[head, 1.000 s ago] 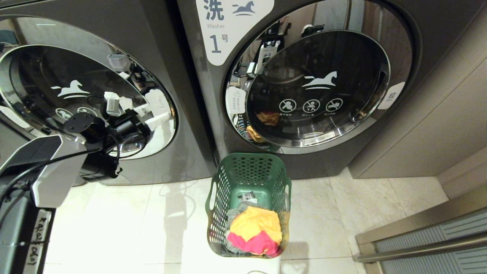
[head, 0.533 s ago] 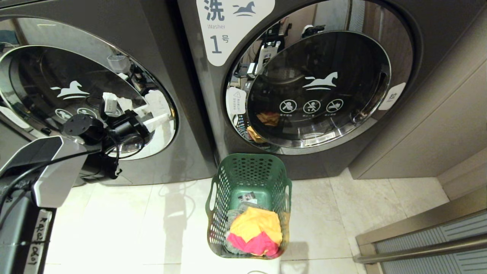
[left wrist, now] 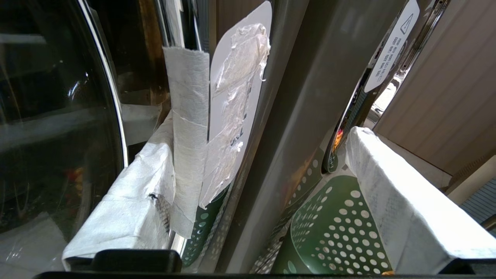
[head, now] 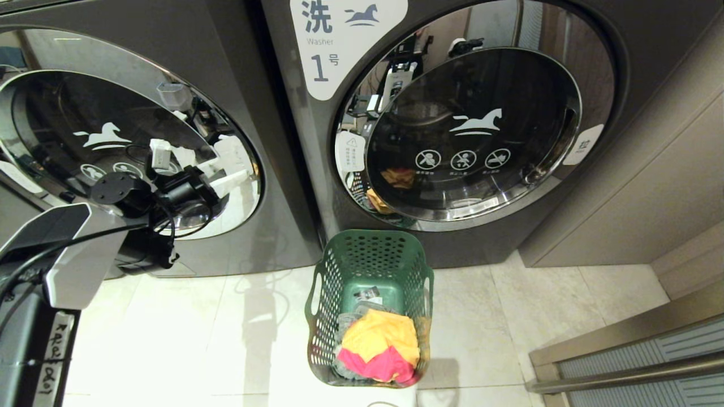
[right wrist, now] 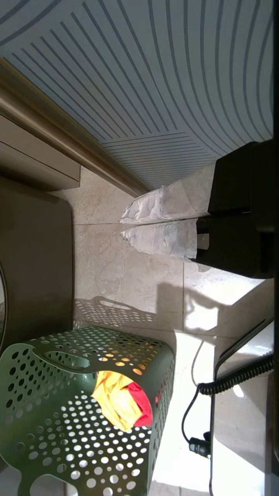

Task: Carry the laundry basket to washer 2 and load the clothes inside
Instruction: Open the lid of the washing machine

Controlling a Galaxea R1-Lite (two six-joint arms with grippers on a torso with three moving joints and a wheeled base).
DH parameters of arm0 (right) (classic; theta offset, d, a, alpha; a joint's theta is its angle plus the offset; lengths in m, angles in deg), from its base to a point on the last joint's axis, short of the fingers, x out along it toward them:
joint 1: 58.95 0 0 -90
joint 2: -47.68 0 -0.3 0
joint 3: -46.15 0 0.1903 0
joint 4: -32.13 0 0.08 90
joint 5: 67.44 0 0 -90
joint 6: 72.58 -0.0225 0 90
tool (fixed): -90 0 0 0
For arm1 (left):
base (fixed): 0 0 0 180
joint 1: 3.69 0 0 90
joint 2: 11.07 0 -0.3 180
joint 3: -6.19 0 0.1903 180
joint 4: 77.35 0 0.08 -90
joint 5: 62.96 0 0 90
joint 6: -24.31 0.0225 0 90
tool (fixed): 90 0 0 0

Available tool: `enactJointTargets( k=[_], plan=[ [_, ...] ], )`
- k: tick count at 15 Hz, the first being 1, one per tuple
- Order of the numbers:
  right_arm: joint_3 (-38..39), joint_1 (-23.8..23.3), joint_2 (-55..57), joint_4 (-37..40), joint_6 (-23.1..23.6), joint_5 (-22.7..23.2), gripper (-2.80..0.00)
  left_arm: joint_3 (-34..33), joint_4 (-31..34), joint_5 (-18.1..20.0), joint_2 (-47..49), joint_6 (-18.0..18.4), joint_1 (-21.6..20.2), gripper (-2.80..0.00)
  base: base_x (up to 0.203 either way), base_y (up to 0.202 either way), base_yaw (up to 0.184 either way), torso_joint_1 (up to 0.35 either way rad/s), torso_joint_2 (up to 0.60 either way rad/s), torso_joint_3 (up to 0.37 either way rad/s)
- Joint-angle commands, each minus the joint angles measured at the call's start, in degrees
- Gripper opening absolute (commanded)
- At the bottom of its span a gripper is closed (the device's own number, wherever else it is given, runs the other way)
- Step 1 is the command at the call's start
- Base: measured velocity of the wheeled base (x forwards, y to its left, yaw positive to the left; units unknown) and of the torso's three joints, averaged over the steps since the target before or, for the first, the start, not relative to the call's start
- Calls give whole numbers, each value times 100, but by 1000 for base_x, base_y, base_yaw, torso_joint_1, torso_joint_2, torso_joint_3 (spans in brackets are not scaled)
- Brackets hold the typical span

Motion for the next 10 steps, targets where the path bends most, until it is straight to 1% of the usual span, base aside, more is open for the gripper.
enactJointTargets(
  k=[1, 2, 5, 7, 10],
  plan=[
    [1, 0, 2, 4, 6, 0, -280, -1, -26, 41, 50, -24, -17, 0, 0, 0, 0, 0, 0, 0],
    [1, 0, 2, 4, 6, 0, -280, -1, -26, 147, 50, -85, -66, 0, 0, 0, 0, 0, 0, 0],
    [1, 0, 2, 4, 6, 0, -280, -86, -26, 184, 42, -103, -115, 0, 0, 0, 0, 0, 0, 0],
    [1, 0, 2, 4, 6, 0, -280, -106, -26, 384, 50, -94, -140, 0, 0, 0, 0, 0, 0, 0],
    [1, 0, 2, 4, 6, 0, -280, -115, -26, 401, 50, -94, -147, 0, 0, 0, 0, 0, 0, 0]
  ],
)
